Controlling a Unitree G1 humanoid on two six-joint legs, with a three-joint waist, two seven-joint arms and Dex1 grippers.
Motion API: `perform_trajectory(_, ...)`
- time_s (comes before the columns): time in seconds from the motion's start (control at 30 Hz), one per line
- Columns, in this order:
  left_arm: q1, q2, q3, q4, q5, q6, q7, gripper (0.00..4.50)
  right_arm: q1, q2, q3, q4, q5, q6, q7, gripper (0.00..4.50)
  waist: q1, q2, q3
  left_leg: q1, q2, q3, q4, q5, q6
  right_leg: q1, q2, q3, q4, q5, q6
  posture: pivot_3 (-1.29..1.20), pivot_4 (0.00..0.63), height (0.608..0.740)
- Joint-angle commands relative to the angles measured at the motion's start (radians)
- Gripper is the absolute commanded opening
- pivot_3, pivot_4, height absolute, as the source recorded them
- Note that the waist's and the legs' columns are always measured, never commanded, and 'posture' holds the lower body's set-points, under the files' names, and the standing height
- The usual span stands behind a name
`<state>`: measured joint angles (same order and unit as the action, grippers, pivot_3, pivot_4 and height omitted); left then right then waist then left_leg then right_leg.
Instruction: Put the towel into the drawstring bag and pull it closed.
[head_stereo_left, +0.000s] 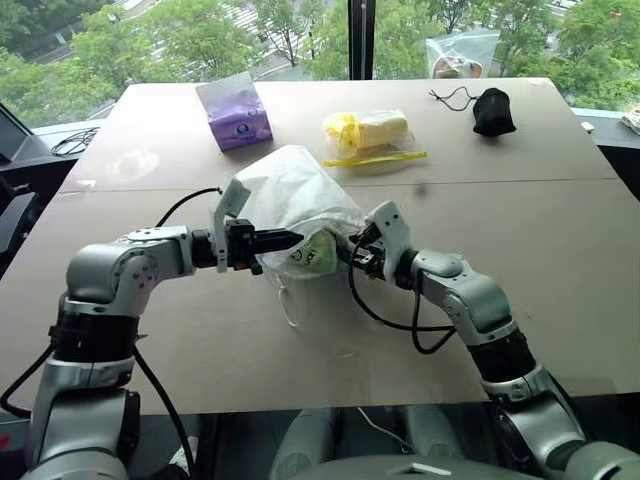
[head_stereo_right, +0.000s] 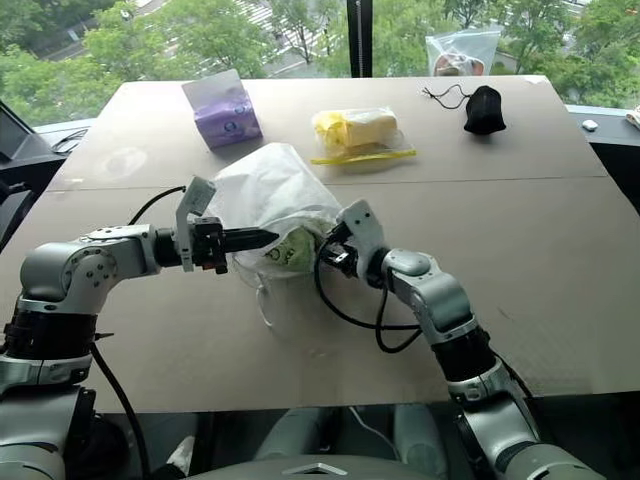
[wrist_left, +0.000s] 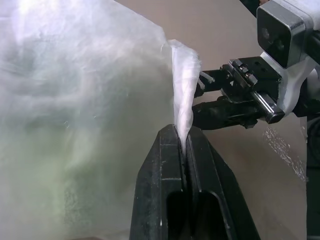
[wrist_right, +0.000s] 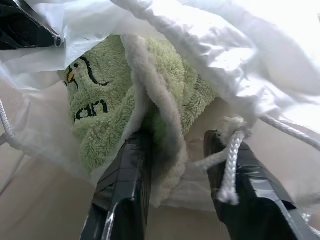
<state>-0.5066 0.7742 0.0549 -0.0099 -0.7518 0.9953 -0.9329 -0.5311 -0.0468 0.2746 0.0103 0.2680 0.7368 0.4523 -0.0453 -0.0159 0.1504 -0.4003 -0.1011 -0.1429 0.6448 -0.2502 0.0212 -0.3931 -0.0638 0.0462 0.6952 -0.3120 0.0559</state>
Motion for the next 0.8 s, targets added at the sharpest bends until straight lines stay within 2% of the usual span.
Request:
perform_trajectory(0.03,-0.002,-0.010,0.014,-0.049,-0.012,0.008,-0.002,0.00,-0.067,0.081,-0.036,0.080,0.032,-0.065,0.010,0.18,-0.004,0.000,0.000,0.000,0.000,0.000,0.000,0.000,0.000,0.000,0.000,0.000,0.000,0.000,0.000,0.00,0.150,0.740)
perform_trajectory(0.17,0.043,-0.013,0.006,-0.101,0.001,0.001,0.000,0.00,-0.142,0.190,-0.148,0.246,0.067,-0.191,-0.023,0.08,-0.015,0.000,0.000,0.000,0.000,0.000,0.000,0.000,0.000,-0.001,0.000,-0.001,0.001,0.000,0.000,0.00,0.150,0.740)
perform_trajectory(0.27,0.046,-0.011,0.012,-0.090,0.037,-0.037,0.015,0.00,-0.123,0.127,-0.129,0.213,0.049,-0.198,0.038,0.08,-0.016,0.000,0.000,0.000,0.000,0.000,0.000,0.000,0.000,0.000,0.000,-0.002,0.001,0.000,0.000,0.00,0.150,0.740)
perform_trajectory(0.37,-0.008,0.008,0.017,0.015,0.105,-0.127,-0.007,0.00,0.003,-0.057,-0.047,-0.036,0.057,-0.138,0.176,0.96,-0.004,0.000,0.000,-0.001,-0.001,-0.001,0.001,0.000,0.000,0.000,-0.002,-0.004,0.000,0.000,0.000,0.00,0.150,0.740)
perform_trajectory(0.47,-0.047,0.051,-0.027,0.096,0.202,-0.278,-0.088,0.00,0.109,-0.228,-0.025,-0.285,0.116,-0.037,0.256,2.48,0.000,0.000,0.000,-0.002,-0.001,-0.001,0.001,0.000,0.000,-0.001,-0.003,-0.005,-0.001,0.000,0.000,0.00,0.150,0.740)
perform_trajectory(0.5,-0.067,0.054,-0.031,0.125,0.220,-0.307,-0.103,0.00,0.135,-0.283,-0.031,-0.351,0.129,-0.008,0.271,2.82,0.001,0.001,0.001,-0.002,-0.001,0.000,0.001,0.000,0.000,-0.002,-0.003,-0.005,0.000,0.000,0.000,0.00,0.150,0.740)
perform_trajectory(0.53,-0.084,0.058,-0.040,0.150,0.243,-0.341,-0.120,0.00,0.155,-0.333,-0.041,-0.400,0.133,0.011,0.280,3.44,-0.001,0.001,0.001,-0.002,-0.001,0.000,0.000,0.000,0.000,-0.003,-0.003,-0.005,0.000,0.000,0.000,0.00,0.150,0.740)
perform_trajectory(0.6,-0.113,0.061,-0.052,0.179,0.276,-0.381,-0.148,0.00,0.153,-0.383,-0.044,-0.376,0.058,-0.004,0.229,4.24,-0.002,0.001,0.001,-0.002,0.000,-0.001,0.000,0.000,0.000,-0.003,-0.002,-0.004,0.001,0.000,0.000,0.00,0.150,0.740)
perform_trajectory(0.67,-0.130,0.060,-0.059,0.199,0.297,-0.405,-0.167,0.00,0.124,-0.374,-0.031,-0.297,-0.011,-0.042,0.167,4.24,-0.001,0.001,0.001,-0.001,0.000,-0.001,0.001,0.000,0.000,-0.002,-0.001,-0.004,0.001,0.001,-0.001,0.00,0.150,0.740)
perform_trajectory(0.73,-0.143,0.057,-0.065,0.219,0.320,-0.434,-0.178,0.00,0.065,-0.304,-0.025,-0.160,-0.074,-0.105,0.082,4.24,-0.004,0.000,0.000,0.000,0.000,0.000,0.001,0.000,0.000,-0.002,-0.001,-0.003,0.002,0.001,-0.001,0.00,0.150,0.740)
perform_trajectory(0.8,-0.154,0.053,-0.069,0.236,0.342,-0.454,-0.185,0.00,0.001,-0.232,-0.005,-0.019,-0.095,-0.152,0.074,4.24,-0.007,0.000,0.001,0.000,0.000,0.000,0.001,0.000,0.000,-0.003,0.000,-0.003,0.003,0.001,-0.002,0.00,0.150,0.740)
